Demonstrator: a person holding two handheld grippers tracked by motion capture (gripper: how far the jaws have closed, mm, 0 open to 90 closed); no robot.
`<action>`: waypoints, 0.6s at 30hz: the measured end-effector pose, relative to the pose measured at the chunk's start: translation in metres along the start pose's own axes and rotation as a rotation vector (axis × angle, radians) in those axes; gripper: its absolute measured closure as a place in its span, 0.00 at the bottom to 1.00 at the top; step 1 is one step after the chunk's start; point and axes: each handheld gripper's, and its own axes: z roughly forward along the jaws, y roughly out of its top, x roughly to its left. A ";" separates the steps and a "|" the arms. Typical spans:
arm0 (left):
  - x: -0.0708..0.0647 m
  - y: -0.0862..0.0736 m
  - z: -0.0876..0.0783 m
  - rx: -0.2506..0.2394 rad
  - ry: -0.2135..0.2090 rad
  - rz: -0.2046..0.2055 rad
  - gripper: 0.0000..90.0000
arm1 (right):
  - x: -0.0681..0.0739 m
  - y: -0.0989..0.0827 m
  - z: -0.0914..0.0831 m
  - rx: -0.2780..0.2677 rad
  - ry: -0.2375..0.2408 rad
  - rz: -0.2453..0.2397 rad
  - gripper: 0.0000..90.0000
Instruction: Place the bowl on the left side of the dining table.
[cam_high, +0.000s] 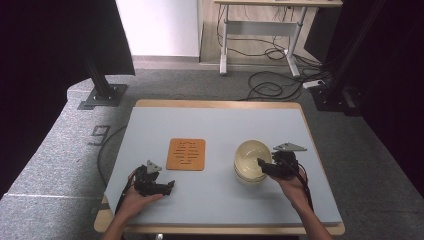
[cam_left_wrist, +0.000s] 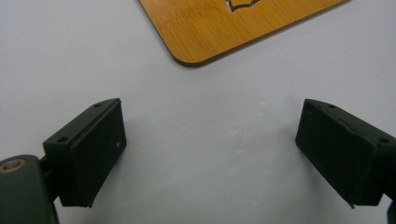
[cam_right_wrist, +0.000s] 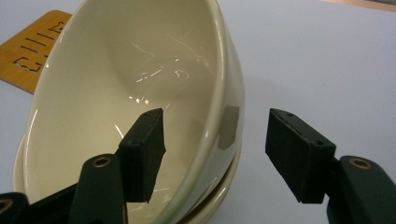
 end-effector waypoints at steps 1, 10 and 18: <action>0.000 0.000 0.000 0.000 0.000 0.000 0.09 | 0.001 0.000 0.000 0.006 -0.005 0.001 0.42; 0.000 0.000 0.000 0.000 0.000 0.000 0.09 | 0.005 0.004 0.004 0.038 -0.018 -0.014 0.48; 0.000 0.000 0.000 0.000 0.000 0.000 0.09 | 0.007 0.005 0.005 0.037 -0.027 -0.025 0.55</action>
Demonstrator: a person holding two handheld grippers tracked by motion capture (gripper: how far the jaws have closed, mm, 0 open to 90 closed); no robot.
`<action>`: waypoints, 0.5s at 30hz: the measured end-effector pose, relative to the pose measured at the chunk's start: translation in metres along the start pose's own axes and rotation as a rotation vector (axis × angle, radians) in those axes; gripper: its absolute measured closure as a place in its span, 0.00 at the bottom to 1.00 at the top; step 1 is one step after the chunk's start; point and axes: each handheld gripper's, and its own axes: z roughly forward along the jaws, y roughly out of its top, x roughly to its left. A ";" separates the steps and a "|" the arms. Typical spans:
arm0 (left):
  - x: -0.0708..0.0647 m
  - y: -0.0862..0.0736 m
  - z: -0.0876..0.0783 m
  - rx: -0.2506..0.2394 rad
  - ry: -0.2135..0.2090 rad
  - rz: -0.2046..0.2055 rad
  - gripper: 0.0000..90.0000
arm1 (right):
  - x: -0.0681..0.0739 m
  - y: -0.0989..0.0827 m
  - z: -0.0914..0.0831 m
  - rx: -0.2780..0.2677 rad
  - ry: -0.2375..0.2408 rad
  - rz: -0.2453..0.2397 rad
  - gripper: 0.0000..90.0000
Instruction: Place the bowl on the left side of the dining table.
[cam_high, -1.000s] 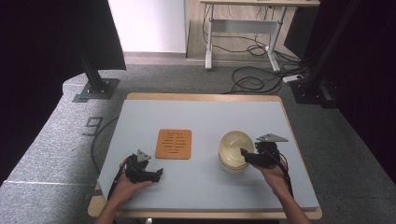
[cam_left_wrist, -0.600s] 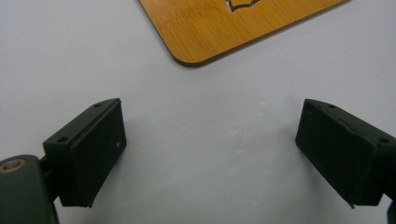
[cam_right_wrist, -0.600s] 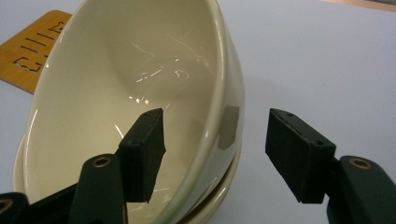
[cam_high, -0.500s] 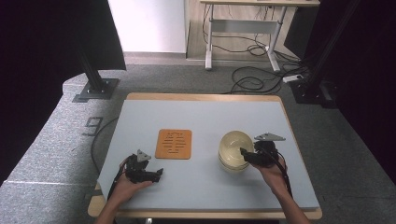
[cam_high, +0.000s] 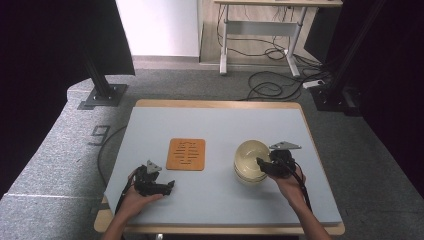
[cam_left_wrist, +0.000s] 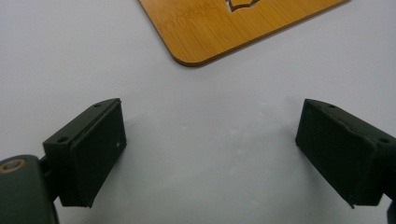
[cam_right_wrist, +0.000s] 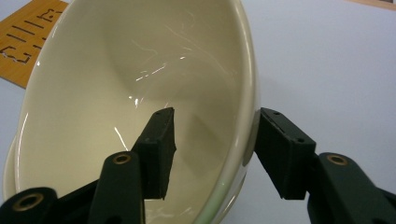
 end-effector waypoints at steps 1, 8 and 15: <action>0.000 0.000 0.000 0.000 0.000 0.000 0.09 | 0.000 0.000 0.000 0.000 0.001 0.001 0.56; 0.000 0.000 0.000 0.000 0.000 0.000 0.09 | 0.002 0.001 -0.001 -0.002 -0.038 -0.014 0.68; 0.000 0.000 0.000 0.000 0.000 0.000 0.09 | 0.002 0.002 0.000 0.014 -0.078 -0.012 0.80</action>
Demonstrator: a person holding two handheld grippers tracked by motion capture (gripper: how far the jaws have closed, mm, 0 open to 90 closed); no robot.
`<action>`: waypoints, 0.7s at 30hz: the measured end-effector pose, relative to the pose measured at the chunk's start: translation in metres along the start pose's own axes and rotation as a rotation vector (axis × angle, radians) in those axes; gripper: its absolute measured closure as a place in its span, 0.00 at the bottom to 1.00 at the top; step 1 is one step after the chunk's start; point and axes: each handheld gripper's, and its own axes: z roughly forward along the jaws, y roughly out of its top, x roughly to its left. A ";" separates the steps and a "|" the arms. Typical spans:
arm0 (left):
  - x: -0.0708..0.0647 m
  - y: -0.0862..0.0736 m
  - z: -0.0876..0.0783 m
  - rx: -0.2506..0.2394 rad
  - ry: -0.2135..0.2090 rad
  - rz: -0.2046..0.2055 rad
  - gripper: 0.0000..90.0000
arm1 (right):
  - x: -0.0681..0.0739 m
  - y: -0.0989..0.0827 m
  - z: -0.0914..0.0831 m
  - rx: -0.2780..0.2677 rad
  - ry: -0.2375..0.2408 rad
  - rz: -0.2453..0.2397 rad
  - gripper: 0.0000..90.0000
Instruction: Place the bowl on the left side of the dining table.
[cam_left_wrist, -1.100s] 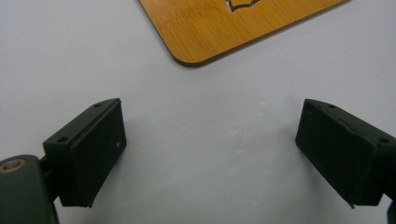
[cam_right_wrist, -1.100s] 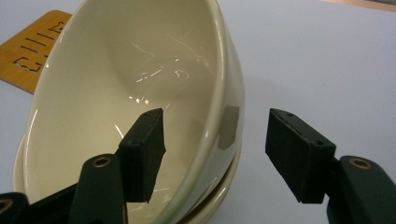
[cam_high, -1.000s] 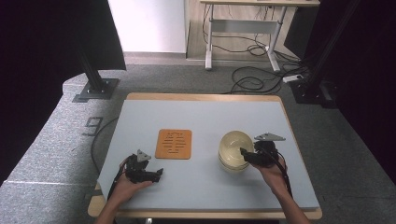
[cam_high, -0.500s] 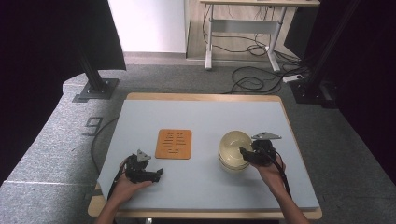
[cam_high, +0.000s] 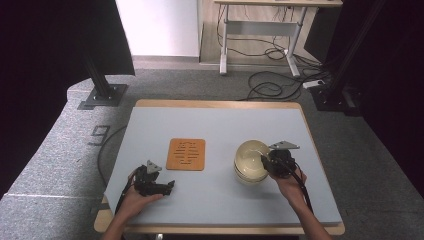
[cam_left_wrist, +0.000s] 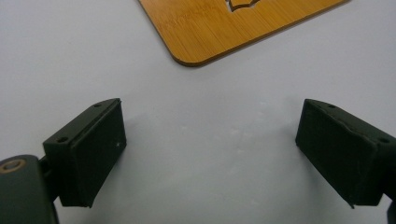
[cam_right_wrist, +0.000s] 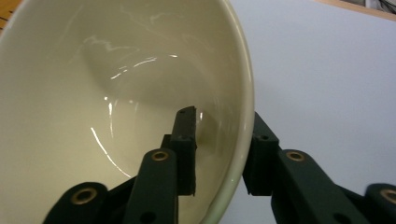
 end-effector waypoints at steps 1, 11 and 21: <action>0.000 0.000 0.000 0.000 0.000 0.000 0.09 | 0.000 0.000 0.001 0.004 -0.014 -0.009 0.85; 0.000 0.000 0.000 0.000 0.000 0.000 0.09 | -0.003 0.004 0.001 -0.004 -0.006 0.021 0.90; 0.000 0.000 0.000 0.000 0.000 0.000 0.09 | -0.001 0.010 -0.002 -0.049 -0.029 -0.003 0.93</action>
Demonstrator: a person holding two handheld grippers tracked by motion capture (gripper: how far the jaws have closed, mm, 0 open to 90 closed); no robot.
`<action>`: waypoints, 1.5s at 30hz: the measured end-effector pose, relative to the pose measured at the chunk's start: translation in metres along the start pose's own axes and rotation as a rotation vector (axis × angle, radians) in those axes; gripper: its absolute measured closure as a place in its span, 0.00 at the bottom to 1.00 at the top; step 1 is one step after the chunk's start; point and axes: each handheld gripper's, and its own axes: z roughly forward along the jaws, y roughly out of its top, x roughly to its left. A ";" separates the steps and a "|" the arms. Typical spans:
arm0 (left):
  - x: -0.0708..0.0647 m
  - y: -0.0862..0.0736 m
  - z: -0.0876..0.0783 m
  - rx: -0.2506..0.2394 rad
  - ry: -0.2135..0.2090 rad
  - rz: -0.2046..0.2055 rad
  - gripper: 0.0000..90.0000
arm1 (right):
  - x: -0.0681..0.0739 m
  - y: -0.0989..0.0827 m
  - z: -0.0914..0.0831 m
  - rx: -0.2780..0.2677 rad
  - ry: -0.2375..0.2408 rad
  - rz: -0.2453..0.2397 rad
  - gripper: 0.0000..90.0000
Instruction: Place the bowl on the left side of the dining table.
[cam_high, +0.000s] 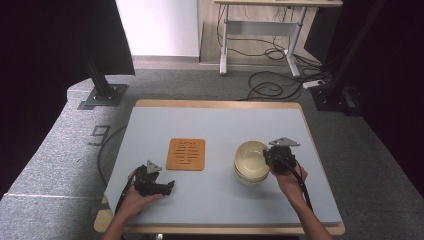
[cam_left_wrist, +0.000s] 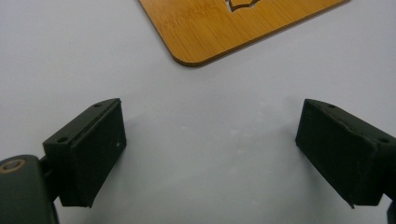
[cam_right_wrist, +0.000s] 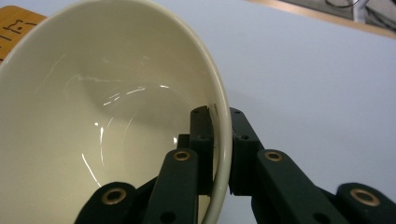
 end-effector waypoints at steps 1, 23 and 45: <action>0.000 0.000 0.000 0.000 0.000 0.000 0.09 | 0.000 0.000 0.000 0.000 0.000 0.000 0.93; 0.000 0.000 0.000 0.000 0.000 -0.001 0.09 | 0.001 0.003 -0.007 -0.051 -0.021 -0.041 0.92; 0.000 0.000 0.000 0.000 0.000 0.000 0.09 | -0.001 0.003 -0.024 -0.136 -0.013 -0.050 0.92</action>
